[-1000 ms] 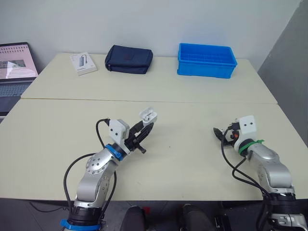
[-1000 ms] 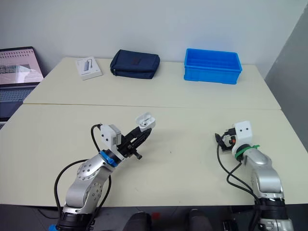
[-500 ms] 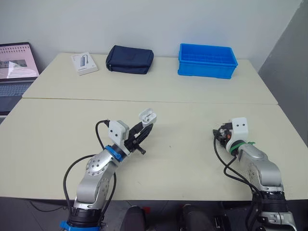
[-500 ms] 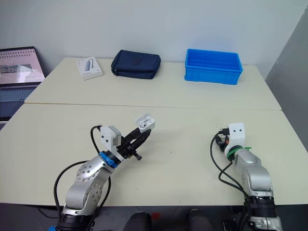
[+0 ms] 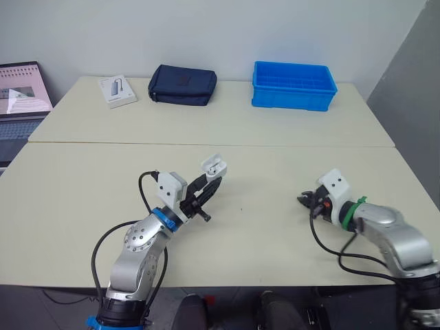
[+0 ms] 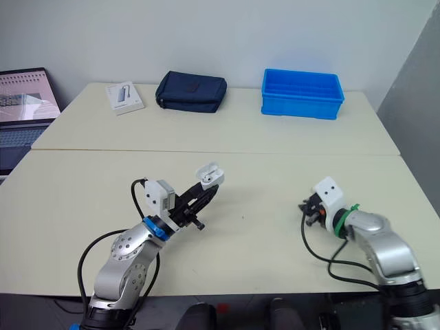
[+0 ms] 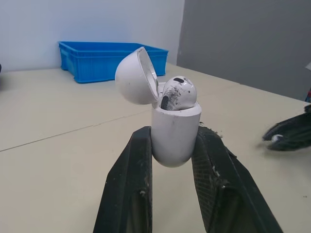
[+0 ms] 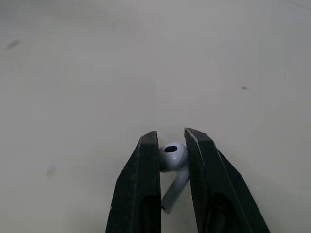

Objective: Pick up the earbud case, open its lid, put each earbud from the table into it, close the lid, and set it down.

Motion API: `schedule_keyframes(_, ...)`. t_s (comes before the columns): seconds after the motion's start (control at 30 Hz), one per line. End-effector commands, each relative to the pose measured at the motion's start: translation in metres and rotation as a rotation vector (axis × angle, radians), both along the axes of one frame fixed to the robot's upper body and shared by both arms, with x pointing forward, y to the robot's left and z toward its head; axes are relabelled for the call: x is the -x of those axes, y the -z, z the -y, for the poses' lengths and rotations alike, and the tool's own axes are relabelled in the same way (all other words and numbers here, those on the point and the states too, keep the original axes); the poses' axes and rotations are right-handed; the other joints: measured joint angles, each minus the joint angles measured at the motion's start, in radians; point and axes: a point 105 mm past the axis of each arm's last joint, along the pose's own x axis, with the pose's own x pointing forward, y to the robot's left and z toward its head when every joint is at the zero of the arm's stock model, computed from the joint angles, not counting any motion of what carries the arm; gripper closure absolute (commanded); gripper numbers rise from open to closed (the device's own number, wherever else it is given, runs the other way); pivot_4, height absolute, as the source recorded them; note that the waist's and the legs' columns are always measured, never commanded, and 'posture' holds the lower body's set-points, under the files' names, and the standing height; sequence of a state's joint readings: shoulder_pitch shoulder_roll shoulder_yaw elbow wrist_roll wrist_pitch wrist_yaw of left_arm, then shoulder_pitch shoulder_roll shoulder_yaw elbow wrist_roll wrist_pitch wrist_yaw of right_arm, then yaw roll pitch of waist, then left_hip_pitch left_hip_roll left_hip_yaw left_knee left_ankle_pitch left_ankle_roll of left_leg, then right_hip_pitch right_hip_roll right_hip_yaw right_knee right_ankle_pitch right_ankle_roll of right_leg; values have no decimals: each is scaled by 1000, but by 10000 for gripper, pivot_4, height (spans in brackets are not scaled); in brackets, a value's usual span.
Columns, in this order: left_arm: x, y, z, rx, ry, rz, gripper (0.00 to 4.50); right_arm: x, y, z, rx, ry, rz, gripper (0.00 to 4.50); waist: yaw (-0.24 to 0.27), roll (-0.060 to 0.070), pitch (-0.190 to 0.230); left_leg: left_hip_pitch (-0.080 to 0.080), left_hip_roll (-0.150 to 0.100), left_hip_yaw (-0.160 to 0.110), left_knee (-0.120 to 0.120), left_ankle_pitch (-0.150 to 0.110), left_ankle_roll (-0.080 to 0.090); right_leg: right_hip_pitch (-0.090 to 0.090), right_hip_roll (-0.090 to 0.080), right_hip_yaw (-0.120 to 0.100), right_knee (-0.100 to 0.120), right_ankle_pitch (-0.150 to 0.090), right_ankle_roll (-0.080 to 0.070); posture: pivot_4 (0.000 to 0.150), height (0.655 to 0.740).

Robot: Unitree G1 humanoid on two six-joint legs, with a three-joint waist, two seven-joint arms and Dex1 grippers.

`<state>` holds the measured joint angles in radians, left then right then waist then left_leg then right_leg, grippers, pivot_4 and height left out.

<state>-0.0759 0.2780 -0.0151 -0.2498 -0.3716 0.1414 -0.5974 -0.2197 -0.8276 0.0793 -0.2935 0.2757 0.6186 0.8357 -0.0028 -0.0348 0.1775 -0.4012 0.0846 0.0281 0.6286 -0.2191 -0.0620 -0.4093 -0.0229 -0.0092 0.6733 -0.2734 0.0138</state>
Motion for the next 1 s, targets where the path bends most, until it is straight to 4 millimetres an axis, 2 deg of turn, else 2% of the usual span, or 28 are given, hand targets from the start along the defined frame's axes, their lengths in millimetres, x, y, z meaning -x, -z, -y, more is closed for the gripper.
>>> schedule_keyframes(0.03, 8, -13, 5, 8, 7, 51, 37382, 28, -4, -5, 105, -309, -30, 41009, 0, 0, 0, 0, 0, 0, 0, 0, 0, 0, 0, 0, 0, 0, 0, 1500, 7324)
schedule_keyframes(0.13, 14, -10, 6, 8, 3, 37, 37382, 46, 2, 18, 255, -487, -113, 41009, 0, 0, 0, 0, 0, 0, 0, 0, 0, 0, 0, 0, -1, 0, 0, 1500, 7324)
schedule_keyframes(0.3, 18, -9, 5, 4, 1, 25, 37382, 50, 9, 44, 393, -607, -160, 41009, 0, 0, 0, 1, 0, 1, 1, 0, 0, 1, 0, 1, 0, 0, 0, 1500, 7324)
schedule_keyframes(0.5, 17, -10, 3, -3, -1, 22, 37382, 45, 18, 43, 431, -672, -143, 41009, -2, 0, 0, 2, 0, 1, 1, 0, 0, 1, 0, 1, 1, 0, 0, 1500, 7324)
schedule_keyframes(0.8, 16, -13, 2, -14, 3, 26, 37382, 51, 33, 47, 428, -690, -252, 41009, 1, 0, 0, 2, 0, 1, 1, 0, 0, 2, 0, 1, 1, 0, 0, 1500, 7324)
schedule_keyframes(1.0, 16, -13, 1, -18, 4, 26, 37382, 45, 36, 47, 452, -686, -222, 20128, -1, -2, -1, 3, 0, 1, 2, 0, 0, 3, 0, 1, 1, 0, 0, 1500, 7324)
